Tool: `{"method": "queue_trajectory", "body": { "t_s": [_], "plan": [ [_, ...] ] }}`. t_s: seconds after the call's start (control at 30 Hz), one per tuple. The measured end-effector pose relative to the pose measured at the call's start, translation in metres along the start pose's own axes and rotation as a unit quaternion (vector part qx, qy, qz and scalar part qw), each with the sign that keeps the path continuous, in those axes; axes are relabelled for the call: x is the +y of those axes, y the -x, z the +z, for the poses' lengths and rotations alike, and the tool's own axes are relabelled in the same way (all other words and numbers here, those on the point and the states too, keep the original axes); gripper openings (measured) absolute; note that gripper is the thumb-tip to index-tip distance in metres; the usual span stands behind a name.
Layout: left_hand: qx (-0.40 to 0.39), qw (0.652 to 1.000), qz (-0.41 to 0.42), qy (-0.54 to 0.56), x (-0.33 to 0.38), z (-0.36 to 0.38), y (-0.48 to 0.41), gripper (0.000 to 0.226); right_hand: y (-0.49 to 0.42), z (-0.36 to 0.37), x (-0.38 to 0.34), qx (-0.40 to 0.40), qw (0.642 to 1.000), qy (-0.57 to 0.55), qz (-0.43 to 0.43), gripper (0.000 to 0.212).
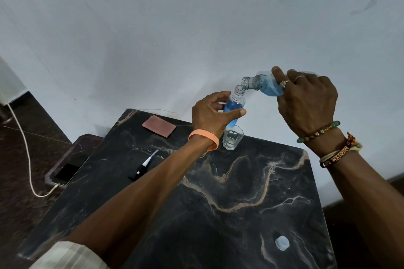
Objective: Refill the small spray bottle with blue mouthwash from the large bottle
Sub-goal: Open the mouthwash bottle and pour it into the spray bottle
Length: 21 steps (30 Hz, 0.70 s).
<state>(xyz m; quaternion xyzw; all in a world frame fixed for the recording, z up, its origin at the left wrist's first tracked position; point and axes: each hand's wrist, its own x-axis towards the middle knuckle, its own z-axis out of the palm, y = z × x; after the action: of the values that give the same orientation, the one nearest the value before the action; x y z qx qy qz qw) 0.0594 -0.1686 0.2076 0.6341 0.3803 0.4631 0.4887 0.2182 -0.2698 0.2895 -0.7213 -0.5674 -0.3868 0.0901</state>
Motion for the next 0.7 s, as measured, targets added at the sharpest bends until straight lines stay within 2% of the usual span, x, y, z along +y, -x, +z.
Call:
{"method": "queue_trajectory", "body": {
  "t_s": [0.7],
  "plan": [
    [-0.003, 1.000, 0.000, 0.002, 0.0021, -0.0004, -0.0001, 0.056, -0.0012, 0.0032, 0.0015, 0.008, 1.000, 0.005, -0.002, 0.052]
  ]
}}
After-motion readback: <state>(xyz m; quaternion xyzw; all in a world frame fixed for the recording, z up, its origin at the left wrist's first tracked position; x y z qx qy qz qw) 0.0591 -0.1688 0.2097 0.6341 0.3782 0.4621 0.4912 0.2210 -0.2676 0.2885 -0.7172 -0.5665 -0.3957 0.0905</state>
